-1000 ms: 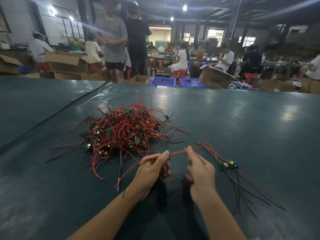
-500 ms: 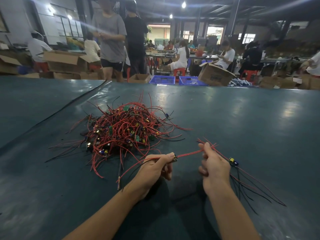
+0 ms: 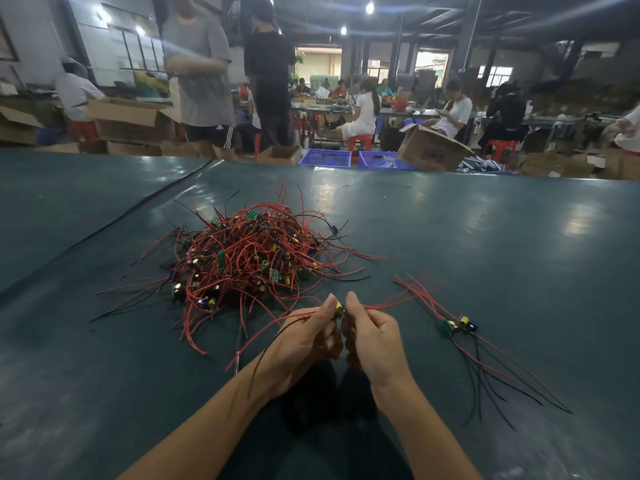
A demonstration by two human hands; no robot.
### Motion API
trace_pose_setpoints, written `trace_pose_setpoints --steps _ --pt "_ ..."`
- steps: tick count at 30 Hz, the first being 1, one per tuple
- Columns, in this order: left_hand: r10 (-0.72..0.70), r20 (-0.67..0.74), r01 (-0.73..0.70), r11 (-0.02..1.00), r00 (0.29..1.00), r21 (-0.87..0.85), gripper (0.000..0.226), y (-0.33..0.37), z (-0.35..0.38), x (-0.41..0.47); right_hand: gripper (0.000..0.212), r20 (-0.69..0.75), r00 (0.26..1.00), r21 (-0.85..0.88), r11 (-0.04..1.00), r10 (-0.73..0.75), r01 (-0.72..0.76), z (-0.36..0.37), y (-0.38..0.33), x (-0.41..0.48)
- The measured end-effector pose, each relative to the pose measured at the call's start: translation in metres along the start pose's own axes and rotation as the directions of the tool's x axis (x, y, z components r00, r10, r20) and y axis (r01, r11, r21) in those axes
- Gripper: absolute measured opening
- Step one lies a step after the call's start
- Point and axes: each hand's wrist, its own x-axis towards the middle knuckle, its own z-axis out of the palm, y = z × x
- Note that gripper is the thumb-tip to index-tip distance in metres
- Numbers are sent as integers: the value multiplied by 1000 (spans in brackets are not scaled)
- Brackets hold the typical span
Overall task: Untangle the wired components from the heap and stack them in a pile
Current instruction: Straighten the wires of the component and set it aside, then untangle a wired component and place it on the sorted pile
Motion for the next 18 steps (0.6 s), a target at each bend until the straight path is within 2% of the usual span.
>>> trace_pose_setpoints --steps 4,7,9,11,13,15,18 --pt "-60 -136 61 998 989 4 52 1 2 0 53 -94 989 -30 993 -116 113 -1 4 3" --pt "-48 -201 39 998 978 -51 41 2 4 0 54 -135 977 -100 984 -164 151 -2 3 1" --pt "-30 -200 23 999 979 -40 40 3 6 1 56 -81 990 -72 991 -114 109 0 4 0" --pt "-5 -180 8 1000 984 14 37 3 7 1 67 2 1000 3 1000 5 -5 3 4 -1" --pt "17 -184 -6 998 983 61 39 3 6 0 62 27 997 11 998 68 -68 4 5 -1" --pt "56 -215 -29 992 975 125 41 4 4 1 50 0 993 61 991 120 -120 4 2 0" --pt "188 -223 -120 950 957 287 38 0 -1 1 44 -126 970 253 952 210 -173 -2 -4 3"
